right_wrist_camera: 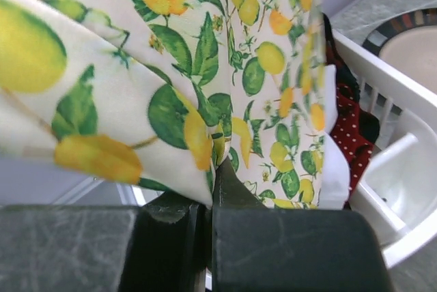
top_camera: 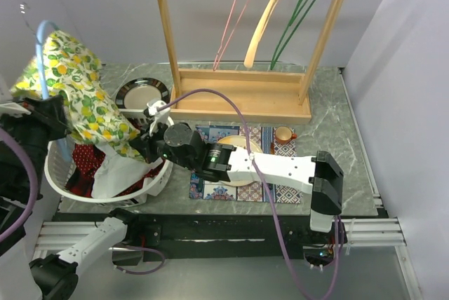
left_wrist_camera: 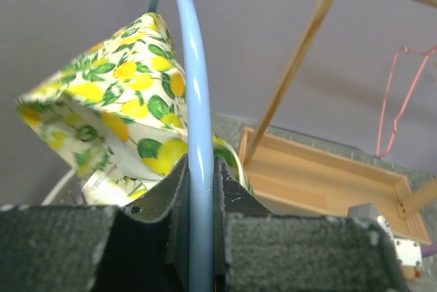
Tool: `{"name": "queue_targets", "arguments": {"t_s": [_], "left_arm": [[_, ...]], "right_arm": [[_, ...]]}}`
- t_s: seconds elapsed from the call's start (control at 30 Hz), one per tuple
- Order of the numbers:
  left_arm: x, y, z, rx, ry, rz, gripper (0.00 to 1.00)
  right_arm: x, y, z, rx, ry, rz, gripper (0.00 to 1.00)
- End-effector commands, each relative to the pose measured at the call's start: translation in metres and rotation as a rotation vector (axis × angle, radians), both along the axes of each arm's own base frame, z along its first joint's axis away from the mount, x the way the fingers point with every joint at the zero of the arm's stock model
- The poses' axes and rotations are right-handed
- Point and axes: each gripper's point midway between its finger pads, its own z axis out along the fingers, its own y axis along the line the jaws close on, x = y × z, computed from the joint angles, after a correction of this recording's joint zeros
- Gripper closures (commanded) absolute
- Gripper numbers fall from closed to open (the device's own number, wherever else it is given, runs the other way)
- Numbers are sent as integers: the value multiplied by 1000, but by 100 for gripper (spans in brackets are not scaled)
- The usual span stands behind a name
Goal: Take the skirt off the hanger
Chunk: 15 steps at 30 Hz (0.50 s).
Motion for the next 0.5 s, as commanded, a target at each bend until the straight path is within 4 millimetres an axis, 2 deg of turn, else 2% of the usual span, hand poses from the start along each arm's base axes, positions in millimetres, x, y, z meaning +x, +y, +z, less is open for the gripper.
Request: {"name": "queue_targets", "arguments": {"t_s": [0.0,0.17,0.23,0.27,0.3,0.47], "left_arm": [[-28,33,78,-49,-289,137,99],[-34,39,87,-46,-316,158,99],[-31,39,86,-37,-311,166,99],[-31,39,86,-33,-310,167,99],[-29,39,84,-27,-306,169,99],[-18,36,74,-10,-275,176,99]], "right_arm": [[-5,10,-73,-174,82,46,100],[-6,13,-101,-213,127,38,100],[3,10,-111,-243,138,3,100],[6,11,-109,-240,145,-13,100],[12,7,-123,-282,162,-42,100],[38,-7,-148,-322,231,-128,100]]}}
